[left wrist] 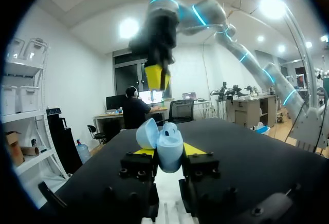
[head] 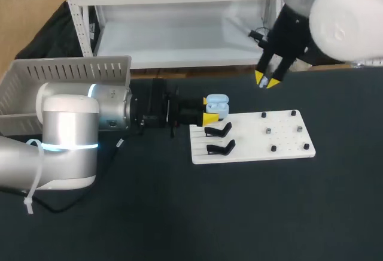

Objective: Pick up each earbud case from the left stands, insert the matching earbuds, close the lid, and place the case in the box.

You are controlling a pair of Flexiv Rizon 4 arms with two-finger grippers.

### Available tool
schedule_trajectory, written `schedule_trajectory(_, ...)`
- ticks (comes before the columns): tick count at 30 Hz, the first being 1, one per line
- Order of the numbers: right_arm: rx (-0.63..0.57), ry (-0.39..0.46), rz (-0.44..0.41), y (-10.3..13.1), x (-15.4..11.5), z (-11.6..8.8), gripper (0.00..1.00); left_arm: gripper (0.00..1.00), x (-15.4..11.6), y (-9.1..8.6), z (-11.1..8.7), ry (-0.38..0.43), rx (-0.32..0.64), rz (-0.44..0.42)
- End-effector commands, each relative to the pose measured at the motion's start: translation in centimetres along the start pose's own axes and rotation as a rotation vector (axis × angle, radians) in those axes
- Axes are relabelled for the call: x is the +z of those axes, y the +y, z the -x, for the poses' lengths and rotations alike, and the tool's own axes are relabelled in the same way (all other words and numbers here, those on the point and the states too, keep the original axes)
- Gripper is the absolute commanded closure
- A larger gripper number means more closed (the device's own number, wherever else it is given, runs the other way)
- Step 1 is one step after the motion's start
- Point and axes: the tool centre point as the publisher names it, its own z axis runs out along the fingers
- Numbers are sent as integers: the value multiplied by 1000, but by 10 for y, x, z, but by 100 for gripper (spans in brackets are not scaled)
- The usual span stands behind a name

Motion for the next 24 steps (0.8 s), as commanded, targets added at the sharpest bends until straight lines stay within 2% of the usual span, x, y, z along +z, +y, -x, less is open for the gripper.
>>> schedule_trajectory(1, -66, 3, -22, 16, -3, -18, 100, 100, 0, 0, 0, -1, 1, 2)
schedule_trajectory(4, -136, -13, -29, 23, -3, -27, 100, 100, 0, 0, 0, -1, 1, 2)
schedule_trajectory(18, -136, -13, -29, 23, -3, -27, 100, 100, 0, 0, 0, -1, 1, 2)
schedule_trajectory(24, -234, 3, -85, 49, 2, -53, 100, 100, 0, 0, 0, -1, 1, 2)
